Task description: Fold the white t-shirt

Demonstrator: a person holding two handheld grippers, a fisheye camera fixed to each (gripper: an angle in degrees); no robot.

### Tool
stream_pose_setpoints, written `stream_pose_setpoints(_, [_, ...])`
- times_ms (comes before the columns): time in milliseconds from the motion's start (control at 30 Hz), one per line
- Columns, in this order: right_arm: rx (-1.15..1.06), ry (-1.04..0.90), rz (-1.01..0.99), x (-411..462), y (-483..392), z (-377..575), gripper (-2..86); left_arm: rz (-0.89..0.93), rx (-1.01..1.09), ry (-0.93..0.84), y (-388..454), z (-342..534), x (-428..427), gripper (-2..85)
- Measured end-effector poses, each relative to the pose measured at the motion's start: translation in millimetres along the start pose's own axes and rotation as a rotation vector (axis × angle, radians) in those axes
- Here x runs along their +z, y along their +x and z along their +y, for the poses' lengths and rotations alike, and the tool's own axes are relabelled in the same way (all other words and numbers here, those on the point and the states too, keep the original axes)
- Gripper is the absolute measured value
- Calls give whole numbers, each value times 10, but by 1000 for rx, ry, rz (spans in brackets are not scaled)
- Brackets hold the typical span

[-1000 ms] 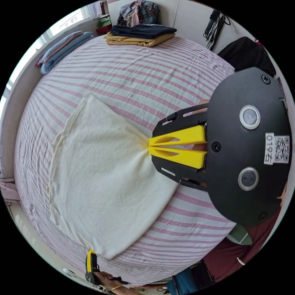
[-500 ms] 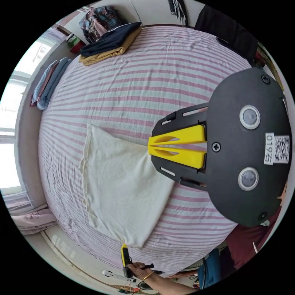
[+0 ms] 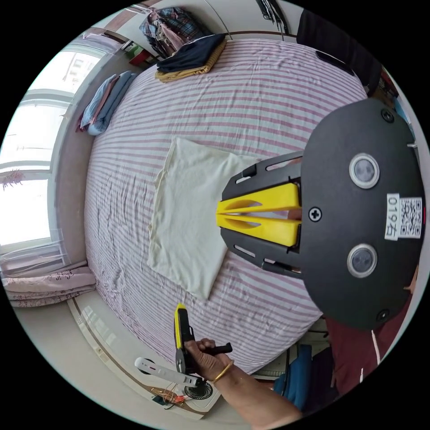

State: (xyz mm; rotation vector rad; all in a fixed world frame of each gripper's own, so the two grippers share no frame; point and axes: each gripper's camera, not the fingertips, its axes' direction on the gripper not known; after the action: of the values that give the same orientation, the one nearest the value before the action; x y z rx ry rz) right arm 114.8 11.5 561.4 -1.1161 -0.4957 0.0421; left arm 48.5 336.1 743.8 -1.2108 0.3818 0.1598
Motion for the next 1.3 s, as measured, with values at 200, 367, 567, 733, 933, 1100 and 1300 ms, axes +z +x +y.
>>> stream_pose_setpoints(200, [13, -55, 69, -161, -336, 122, -9, 35, 51, -75, 225, 197, -18, 7])
stream_pose_setpoints(367, [63, -67, 93, -220, -438, 211, -7, 29, 137, -133, 304, 295, 91, 7])
stream_pose_setpoints(567, [144, -114, 114, -141, -253, 193, 78, -19, 171, -153, 356, 278, 353, 6])
stream_pose_setpoints(733, [185, -148, 169, 49, 116, -7, 96, -7, 188, -127, 502, 215, 535, 7])
stream_pose_setpoints(933, [200, -185, 232, 311, 464, -346, 78, -12, 237, -95, 713, 27, 750, 7])
stream_pose_setpoints(1100, [207, -184, 229, 330, 653, -679, 73, 9, 222, -107, 613, -118, 873, 6])
stream_pose_setpoints(1300, [242, -174, 174, 308, 952, -1282, 65, 48, 230, -143, 472, -173, 995, 7])
